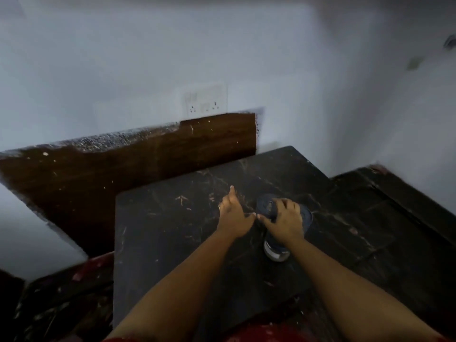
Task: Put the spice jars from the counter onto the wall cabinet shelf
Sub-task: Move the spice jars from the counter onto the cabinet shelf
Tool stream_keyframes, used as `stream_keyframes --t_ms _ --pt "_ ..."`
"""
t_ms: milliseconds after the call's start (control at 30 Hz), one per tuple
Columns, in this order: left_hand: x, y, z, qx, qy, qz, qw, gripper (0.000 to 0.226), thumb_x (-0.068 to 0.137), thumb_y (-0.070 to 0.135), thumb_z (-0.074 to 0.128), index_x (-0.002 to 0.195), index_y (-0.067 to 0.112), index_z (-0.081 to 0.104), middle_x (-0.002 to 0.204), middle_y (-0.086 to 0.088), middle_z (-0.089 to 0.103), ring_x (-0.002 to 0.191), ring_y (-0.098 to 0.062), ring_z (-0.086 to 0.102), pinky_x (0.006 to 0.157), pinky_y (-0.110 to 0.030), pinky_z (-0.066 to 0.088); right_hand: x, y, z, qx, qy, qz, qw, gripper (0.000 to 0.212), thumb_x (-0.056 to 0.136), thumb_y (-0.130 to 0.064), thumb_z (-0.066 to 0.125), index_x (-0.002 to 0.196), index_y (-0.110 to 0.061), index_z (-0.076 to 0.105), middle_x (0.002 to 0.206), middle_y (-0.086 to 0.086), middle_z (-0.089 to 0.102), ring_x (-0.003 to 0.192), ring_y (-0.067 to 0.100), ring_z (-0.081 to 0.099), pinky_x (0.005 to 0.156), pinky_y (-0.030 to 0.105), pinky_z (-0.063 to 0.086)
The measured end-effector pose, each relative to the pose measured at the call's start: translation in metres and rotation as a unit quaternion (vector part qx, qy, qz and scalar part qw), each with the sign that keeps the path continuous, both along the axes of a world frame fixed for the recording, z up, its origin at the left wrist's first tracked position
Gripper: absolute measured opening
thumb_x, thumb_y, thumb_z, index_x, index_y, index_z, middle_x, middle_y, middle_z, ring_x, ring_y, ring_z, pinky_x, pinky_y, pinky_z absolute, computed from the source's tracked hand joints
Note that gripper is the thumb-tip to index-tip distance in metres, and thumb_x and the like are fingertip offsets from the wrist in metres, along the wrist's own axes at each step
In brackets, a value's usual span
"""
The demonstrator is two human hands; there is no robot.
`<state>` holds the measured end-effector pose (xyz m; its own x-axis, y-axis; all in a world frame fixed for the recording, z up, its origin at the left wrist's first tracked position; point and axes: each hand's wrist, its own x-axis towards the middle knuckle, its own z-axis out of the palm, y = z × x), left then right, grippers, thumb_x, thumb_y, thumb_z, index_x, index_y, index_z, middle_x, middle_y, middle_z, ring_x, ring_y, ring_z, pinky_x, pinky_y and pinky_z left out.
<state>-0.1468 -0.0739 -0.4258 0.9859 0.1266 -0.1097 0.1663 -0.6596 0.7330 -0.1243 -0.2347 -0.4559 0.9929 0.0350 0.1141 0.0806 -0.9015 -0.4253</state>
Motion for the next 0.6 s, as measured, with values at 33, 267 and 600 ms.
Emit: stream_keyframes --t_ms 33,267,600 --pt "-0.005 0.0 -0.006 0.0 0.011 -0.005 1.0 0.104 0.086 0.034 0.069 0.154 0.013 -0.006 0.154 -0.014 0.015 0.144 -0.036 0.014 0.117 -0.047 0.021 -0.009 -0.002 -0.009 -0.011 0.004 -0.02 1.0 0.079 0.077 -0.065 0.063 0.138 -0.019 0.044 0.136 0.013 0.043 0.126 0.032 0.039 0.101 0.044 0.037" --pt "-0.019 0.006 -0.023 0.008 0.042 -0.021 0.999 0.097 0.089 0.03 0.067 0.154 0.013 -0.003 0.154 -0.015 0.016 0.143 -0.035 0.016 0.115 -0.044 0.024 -0.044 -0.01 -0.047 -0.086 0.043 -0.066 0.993 0.084 0.072 -0.07 0.061 0.139 -0.027 0.036 0.14 0.012 0.033 0.127 0.031 0.036 0.1 0.046 0.039" --pt "-0.028 0.008 -0.04 -0.384 0.139 0.216 0.887 0.082 0.092 0.036 0.061 0.153 0.019 0.009 0.146 -0.014 0.043 0.129 -0.031 0.046 0.104 -0.04 0.04 -0.057 0.002 -0.033 0.246 -0.009 -0.097 0.964 0.078 0.057 -0.053 0.084 0.121 -0.028 0.047 0.114 -0.003 0.054 0.104 0.015 0.052 0.085 0.03 0.049"
